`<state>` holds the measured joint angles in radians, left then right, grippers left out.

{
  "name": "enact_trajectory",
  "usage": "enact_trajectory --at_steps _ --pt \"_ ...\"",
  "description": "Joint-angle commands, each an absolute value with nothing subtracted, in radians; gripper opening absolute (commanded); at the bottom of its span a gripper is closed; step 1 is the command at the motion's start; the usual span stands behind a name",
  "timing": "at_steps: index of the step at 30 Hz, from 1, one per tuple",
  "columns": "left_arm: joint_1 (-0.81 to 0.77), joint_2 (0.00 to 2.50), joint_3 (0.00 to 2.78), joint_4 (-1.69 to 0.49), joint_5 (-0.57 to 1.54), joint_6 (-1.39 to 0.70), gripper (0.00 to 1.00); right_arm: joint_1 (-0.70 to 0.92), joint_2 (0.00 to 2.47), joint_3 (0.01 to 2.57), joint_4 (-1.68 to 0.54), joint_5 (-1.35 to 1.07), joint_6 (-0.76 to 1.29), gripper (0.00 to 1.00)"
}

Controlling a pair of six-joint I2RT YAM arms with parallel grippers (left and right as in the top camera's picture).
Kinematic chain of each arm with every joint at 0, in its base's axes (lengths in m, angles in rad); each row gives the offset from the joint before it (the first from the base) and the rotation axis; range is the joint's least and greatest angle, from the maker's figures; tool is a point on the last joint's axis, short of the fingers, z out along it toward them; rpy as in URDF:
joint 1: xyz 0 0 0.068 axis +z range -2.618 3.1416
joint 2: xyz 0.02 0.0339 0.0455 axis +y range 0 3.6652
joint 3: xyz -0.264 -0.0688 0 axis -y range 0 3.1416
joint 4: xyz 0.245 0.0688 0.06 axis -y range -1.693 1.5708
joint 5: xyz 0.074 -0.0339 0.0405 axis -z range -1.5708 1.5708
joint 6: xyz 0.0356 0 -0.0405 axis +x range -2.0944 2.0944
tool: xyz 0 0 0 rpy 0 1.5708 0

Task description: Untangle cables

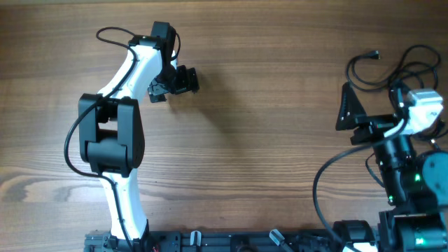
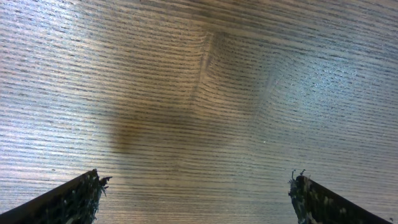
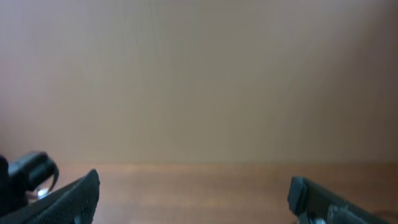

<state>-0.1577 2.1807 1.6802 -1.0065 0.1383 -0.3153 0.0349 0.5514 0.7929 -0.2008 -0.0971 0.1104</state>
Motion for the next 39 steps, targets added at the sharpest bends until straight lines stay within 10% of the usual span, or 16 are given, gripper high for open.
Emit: enact_trajectory --at_steps 1,20,39 --pt "-0.159 2.193 1.694 -1.007 0.129 -0.299 1.0 0.04 0.49 0.72 -0.115 -0.115 0.109 1.0" --pt "-0.159 2.193 1.694 -1.007 0.129 -0.299 1.0 0.04 0.007 0.138 0.525 -0.151 0.131 1.0" --pt "-0.159 2.193 1.694 -1.007 0.129 -0.299 1.0 0.043 0.004 0.005 0.191 -0.109 0.133 1.0"
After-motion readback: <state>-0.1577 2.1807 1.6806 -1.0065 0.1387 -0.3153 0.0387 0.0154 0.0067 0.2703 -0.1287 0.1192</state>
